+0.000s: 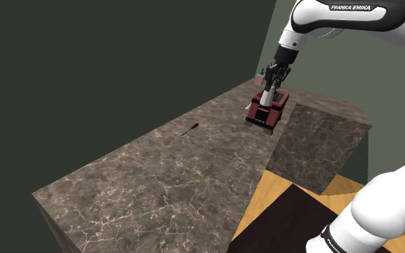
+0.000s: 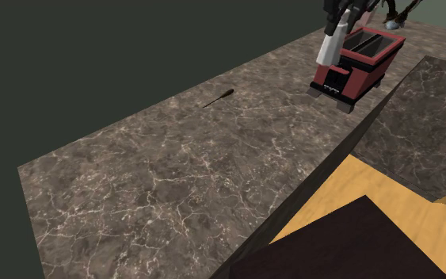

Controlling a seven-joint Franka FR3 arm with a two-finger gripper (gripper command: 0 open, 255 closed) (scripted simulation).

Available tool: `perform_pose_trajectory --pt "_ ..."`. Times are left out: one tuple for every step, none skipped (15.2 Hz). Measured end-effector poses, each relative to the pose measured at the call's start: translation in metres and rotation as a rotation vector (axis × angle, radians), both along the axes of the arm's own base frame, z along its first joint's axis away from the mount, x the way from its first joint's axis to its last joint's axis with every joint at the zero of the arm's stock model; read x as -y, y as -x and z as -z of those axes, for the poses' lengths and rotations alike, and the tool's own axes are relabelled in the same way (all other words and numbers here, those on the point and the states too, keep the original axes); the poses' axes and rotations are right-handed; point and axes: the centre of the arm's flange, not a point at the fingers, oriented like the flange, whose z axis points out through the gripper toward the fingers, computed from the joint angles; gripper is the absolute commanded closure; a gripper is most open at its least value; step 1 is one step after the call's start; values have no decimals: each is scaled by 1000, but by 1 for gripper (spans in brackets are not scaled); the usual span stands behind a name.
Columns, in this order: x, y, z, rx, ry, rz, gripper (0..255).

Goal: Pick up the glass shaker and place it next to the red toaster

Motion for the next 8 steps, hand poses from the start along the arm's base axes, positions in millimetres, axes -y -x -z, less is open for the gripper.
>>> perform_pose_trajectory --pt "12 1 0 0 0 0 255" --pt "24 1 0 0 0 0 255" --pt "37 2 -1 0 0 0 255" --pt "51 3 -2 0 0 0 255" --pt "64 3 1 0 0 0 255" --pt "77 6 3 0 -1 0 255" --pt "91 5 1 0 -1 0 255" --pt "105 7 1 0 -1 0 255"
